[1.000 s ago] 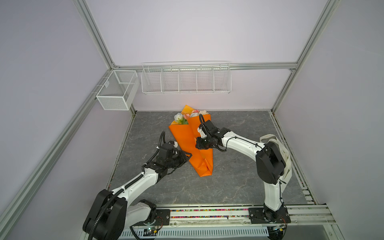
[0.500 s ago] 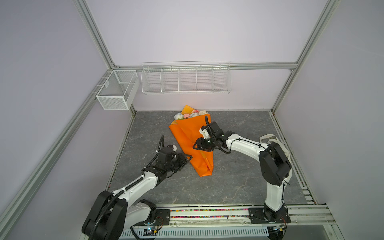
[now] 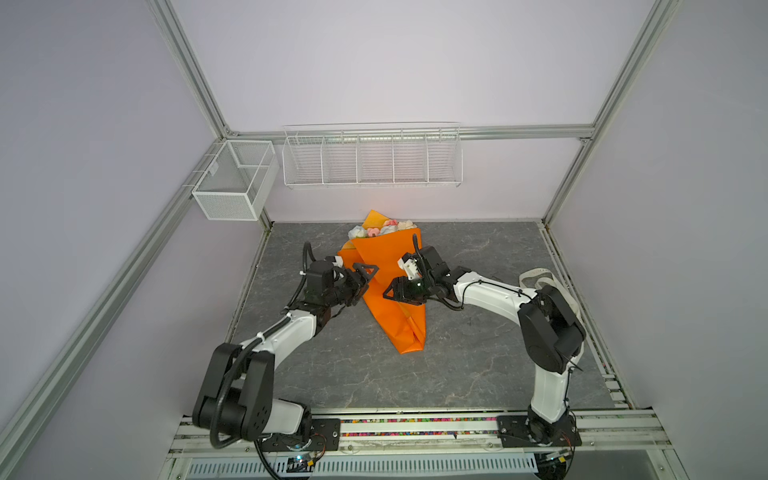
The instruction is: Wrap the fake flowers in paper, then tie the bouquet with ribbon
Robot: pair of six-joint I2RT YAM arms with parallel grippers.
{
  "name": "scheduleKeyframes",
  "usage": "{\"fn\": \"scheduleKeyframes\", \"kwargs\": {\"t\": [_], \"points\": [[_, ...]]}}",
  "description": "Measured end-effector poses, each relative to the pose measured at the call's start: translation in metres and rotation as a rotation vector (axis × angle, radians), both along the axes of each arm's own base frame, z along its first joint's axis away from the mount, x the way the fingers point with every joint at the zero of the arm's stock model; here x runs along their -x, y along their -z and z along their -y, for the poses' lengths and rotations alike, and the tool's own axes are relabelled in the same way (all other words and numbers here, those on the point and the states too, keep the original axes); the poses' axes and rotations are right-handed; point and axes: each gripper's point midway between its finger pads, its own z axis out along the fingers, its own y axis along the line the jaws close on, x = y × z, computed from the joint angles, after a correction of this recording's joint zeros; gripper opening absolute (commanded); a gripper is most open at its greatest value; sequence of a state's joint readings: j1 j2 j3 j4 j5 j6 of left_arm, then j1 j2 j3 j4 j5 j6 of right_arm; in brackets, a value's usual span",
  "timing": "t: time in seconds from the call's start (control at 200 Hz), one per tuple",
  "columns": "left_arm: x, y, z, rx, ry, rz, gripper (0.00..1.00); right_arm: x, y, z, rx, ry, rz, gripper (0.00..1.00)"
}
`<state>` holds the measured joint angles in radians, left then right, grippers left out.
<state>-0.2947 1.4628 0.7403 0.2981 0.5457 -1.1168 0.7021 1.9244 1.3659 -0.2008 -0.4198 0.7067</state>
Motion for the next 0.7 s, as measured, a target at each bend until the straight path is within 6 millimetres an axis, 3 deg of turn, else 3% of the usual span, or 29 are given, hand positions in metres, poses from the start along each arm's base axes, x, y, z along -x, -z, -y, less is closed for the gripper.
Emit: {"fn": "scheduleKeyframes", "kwargs": {"t": [0.17, 0.285, 0.415, 0.455, 0.53, 0.62, 0.7], "points": [[-0.015, 0.033, 0.014, 0.037, 0.044, -0.079, 0.50, 0.001, 0.000, 0.000, -0.002, -0.005, -0.001, 0.65], [-0.017, 0.057, 0.018, 0.053, 0.054, -0.139, 0.36, 0.002, -0.001, 0.000, 0.000, -0.011, -0.001, 0.71], [-0.018, 0.060, 0.018, 0.062, 0.057, -0.149, 0.20, 0.005, -0.011, 0.004, -0.003, -0.016, 0.024, 0.84], [-0.020, 0.058, 0.017, 0.061, 0.060, -0.138, 0.17, 0.009, -0.019, 0.008, -0.006, -0.019, 0.042, 0.90], [-0.022, 0.057, 0.014, 0.059, 0.060, -0.125, 0.14, 0.018, -0.036, 0.017, -0.016, -0.023, 0.078, 0.94], [-0.024, 0.056, 0.011, 0.063, 0.058, -0.123, 0.14, 0.029, -0.059, 0.032, -0.027, -0.011, 0.132, 0.93], [-0.026, 0.055, 0.012, 0.070, 0.067, -0.120, 0.14, 0.043, -0.068, 0.046, -0.025, -0.003, 0.166, 0.86]]}}
